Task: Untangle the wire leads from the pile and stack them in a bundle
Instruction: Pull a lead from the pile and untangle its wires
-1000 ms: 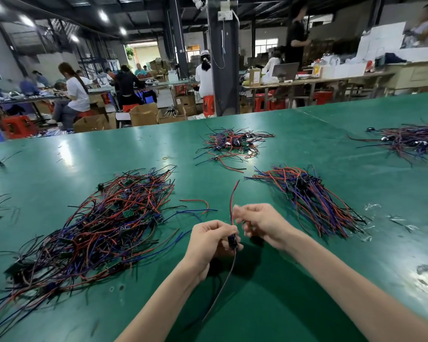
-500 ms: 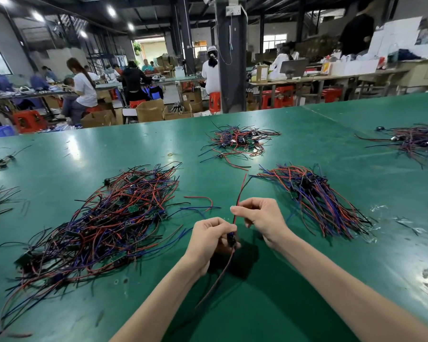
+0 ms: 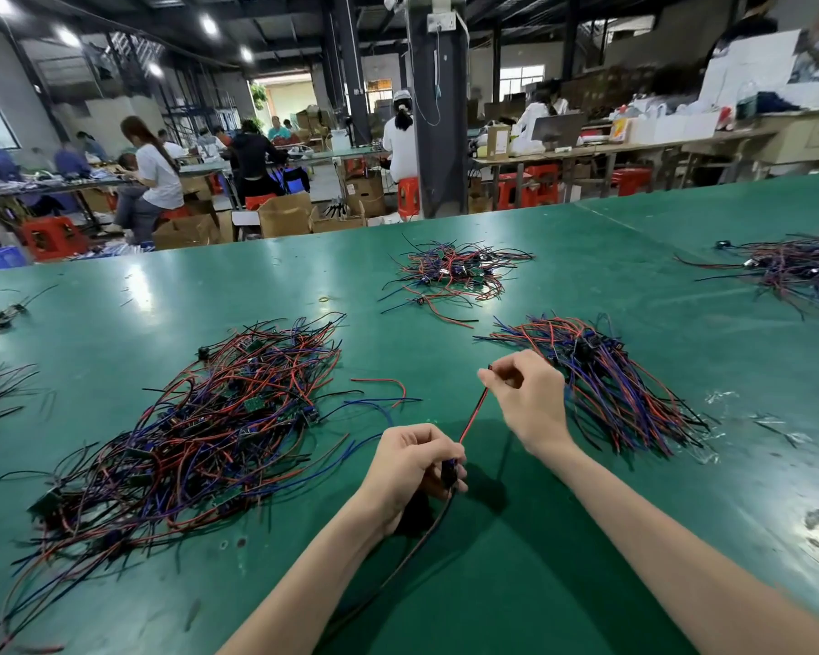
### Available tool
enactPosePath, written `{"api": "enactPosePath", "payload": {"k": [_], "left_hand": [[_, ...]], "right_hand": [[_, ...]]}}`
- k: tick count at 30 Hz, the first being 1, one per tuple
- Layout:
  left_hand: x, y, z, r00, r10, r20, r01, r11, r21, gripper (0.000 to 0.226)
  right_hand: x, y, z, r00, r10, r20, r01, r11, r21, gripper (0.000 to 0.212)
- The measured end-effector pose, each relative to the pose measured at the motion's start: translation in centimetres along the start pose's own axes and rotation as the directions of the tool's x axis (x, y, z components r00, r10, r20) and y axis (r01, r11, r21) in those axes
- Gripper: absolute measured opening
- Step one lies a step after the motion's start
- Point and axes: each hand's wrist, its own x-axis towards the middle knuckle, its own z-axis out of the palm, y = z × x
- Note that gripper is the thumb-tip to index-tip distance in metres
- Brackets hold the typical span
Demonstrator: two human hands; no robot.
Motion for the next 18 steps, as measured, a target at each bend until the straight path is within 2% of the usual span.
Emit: {"api": "enactPosePath", "payload": {"k": [1,2,3,5,6,8,11,14,18], "left_hand": [[-0.1,0.0,0.0,1.000,0.001,0.006,-0.001,1.000,-0.002,0.030],[-0.2,0.0,0.0,1.000,0.003,0.013,-0.003,1.000,-0.002,0.026],[-0.2,-0.1,0.0,1.000,0.008,0.015,-0.008,1.000,-0.001,0.022],[-0.3,-0.3,-0.2,1.000,0.029,-0.010,-0.029,1.000,0.005,0.022],[-0.2,-0.3,-0.3,0.998,0.044,-0.033,-0.044,0.999,0.008,0.023],[0.0,-0.2,-0.5,0.994,0.064,-0.089,-0.066,0.998,-0.021,0.024],[0.3,-0.1,-0.4,0.981,0.102,-0.165,-0.106,0.994,-0.021,0.028],[0.4,-0.6,-0.4,0.975,0.104,-0.195,-0.103,0.995,0.013,0.037],[0.4,-0.6,-0.4,0.979,0.096,-0.181,-0.089,0.995,0.044,0.037]], "right_hand": [[-0.2,0.0,0.1,0.998,-0.063,0.028,0.064,0.997,-0.036,0.018],[-0.3,0.0,0.2,0.995,-0.063,0.075,0.067,0.997,-0.041,0.017],[-0.4,0.0,0.2,0.991,-0.005,0.133,0.008,1.000,-0.021,0.017],[-0.6,-0.4,0.2,0.948,0.206,0.243,-0.236,0.966,0.102,0.019],[-0.8,-0.7,0.2,0.910,0.299,0.287,-0.360,0.913,0.192,0.024],[-1.1,-1.5,0.2,0.842,0.386,0.375,-0.500,0.820,0.277,0.029],[-2.1,-2.6,0.2,0.761,0.293,0.579,-0.514,0.817,0.262,0.027],[-3.1,-3.5,0.4,0.719,0.170,0.674,-0.484,0.818,0.311,0.019],[-3.3,-3.6,-0.3,0.623,0.201,0.756,-0.616,0.721,0.316,0.019]]}}
